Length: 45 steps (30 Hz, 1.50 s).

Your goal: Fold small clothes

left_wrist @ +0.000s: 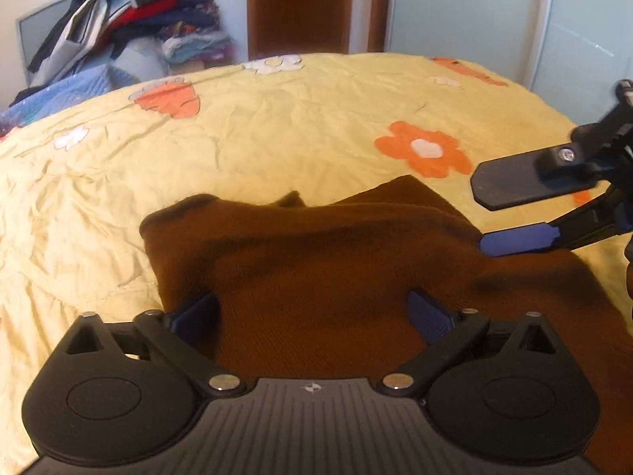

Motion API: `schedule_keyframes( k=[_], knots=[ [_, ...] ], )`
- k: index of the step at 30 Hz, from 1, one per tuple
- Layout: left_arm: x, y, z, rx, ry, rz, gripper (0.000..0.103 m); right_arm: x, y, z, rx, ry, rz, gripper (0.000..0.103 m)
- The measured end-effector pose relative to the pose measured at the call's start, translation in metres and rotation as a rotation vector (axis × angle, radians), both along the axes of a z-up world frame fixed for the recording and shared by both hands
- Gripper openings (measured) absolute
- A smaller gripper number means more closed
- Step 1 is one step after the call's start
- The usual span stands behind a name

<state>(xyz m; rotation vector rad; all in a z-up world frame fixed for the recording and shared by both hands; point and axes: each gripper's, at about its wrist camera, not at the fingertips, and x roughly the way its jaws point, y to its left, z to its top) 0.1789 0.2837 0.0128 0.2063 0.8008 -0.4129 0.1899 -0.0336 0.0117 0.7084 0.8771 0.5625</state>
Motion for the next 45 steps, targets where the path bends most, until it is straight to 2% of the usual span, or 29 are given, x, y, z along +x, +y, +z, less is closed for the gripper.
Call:
schedule_keyframes(
  k=[3,5,8,10,11,12,14,15,17,18,19,20,21,22,24,27,29,30,32,33,34,35,36,38,40,42,43,44,45],
  knots=[
    [-0.009,-0.005,0.000,0.018,-0.014,0.016,0.103,0.001,0.011,0.011,-0.079,-0.012,0.012,0.101],
    [-0.031,0.002,0.006,-0.009,-0.024,0.098,0.103,-0.013,0.008,0.024,-0.128,-0.008,-0.012,0.096],
    [-0.072,0.044,0.018,-0.213,0.035,0.170,0.103,-0.059,-0.019,0.039,-0.079,-0.070,0.017,0.101],
    [-0.101,0.075,0.011,-0.395,0.160,0.195,0.103,-0.090,-0.040,0.033,-0.064,-0.037,0.045,0.101],
    [-0.111,0.088,0.003,-0.486,0.242,0.204,0.103,-0.101,-0.045,0.024,-0.061,0.009,0.074,0.096],
    [-0.122,0.097,0.000,-0.547,0.248,0.202,0.103,-0.109,-0.047,0.013,-0.063,0.051,0.100,0.093],
    [-0.133,0.103,-0.003,-0.612,0.298,0.178,0.103,-0.121,-0.045,-0.004,-0.059,0.111,0.140,0.077],
    [-0.132,0.101,-0.005,-0.637,0.336,0.157,0.103,-0.126,-0.042,-0.006,-0.043,0.101,0.150,0.076],
    [-0.128,0.093,-0.007,-0.656,0.386,0.107,0.103,-0.129,-0.032,-0.011,-0.010,0.140,0.192,0.054],
    [-0.126,0.086,-0.008,-0.648,0.400,0.084,0.102,-0.130,-0.026,-0.012,-0.017,0.145,0.210,0.048],
    [-0.125,0.080,-0.008,-0.637,0.411,0.063,0.100,-0.132,-0.021,-0.013,-0.039,0.132,0.216,0.030],
    [-0.127,0.077,-0.006,-0.622,0.417,0.056,0.077,-0.133,-0.018,-0.015,-0.063,0.129,0.220,0.025],
    [-0.126,0.072,-0.007,-0.594,0.444,0.061,0.029,-0.135,-0.019,-0.013,-0.063,0.116,0.223,0.025],
    [-0.127,0.071,-0.010,-0.549,0.458,0.092,0.021,-0.137,-0.021,-0.010,-0.066,0.106,0.225,0.024],
    [-0.134,0.080,-0.012,-0.581,0.477,0.108,0.019,-0.145,-0.025,-0.004,-0.070,0.085,0.239,0.023],
    [-0.156,0.084,-0.002,-0.580,0.463,0.075,0.019,-0.162,-0.030,0.005,-0.104,0.060,0.264,0.023],
    [-0.169,0.080,-0.004,-0.500,0.435,0.054,0.022,-0.169,-0.030,-0.001,-0.150,0.075,0.258,0.024],
    [-0.173,0.079,-0.007,-0.465,0.415,0.056,0.024,-0.170,-0.035,-0.003,-0.121,0.073,0.241,0.030],
    [-0.179,0.084,-0.004,-0.471,0.391,0.052,0.030,-0.167,-0.044,-0.001,-0.059,0.097,0.212,0.056],
    [-0.179,0.085,-0.001,-0.456,0.383,0.073,0.046,-0.164,-0.050,0.005,-0.046,0.087,0.178,0.064],
    [-0.178,0.087,0.006,-0.439,0.356,0.098,0.054,-0.161,-0.057,0.013,-0.028,0.056,0.137,0.078],
    [-0.181,0.092,0.014,-0.424,0.291,0.125,0.068,-0.156,-0.064,0.021,-0.010,0.020,0.099,0.082],
    [-0.181,0.091,0.023,-0.401,0.216,0.144,0.076,-0.149,-0.069,0.027,-0.003,-0.003,0.064,0.082],
    [-0.175,0.081,0.038,-0.345,0.106,0.145,0.078,-0.126,-0.071,0.034,-0.020,-0.006,0.013,0.082],
    [-0.165,0.065,0.044,-0.313,0.071,0.111,0.078,-0.099,-0.066,0.031,-0.053,0.020,-0.017,0.082],
    [-0.157,0.043,0.037,-0.273,0.064,0.062,0.078,-0.074,-0.057,0.024,-0.083,0.058,-0.033,0.074],
    [-0.152,0.031,0.029,-0.232,0.075,0.056,0.078,-0.064,-0.052,0.019,-0.086,0.075,-0.026,0.045],
    [-0.150,0.022,0.020,-0.181,0.077,0.058,0.078,-0.055,-0.041,0.014,-0.092,0.090,-0.003,0.024],
    [-0.153,0.013,0.013,-0.120,0.046,0.056,0.081,-0.051,-0.030,0.012,-0.128,0.071,0.015,0.023]
  ],
)
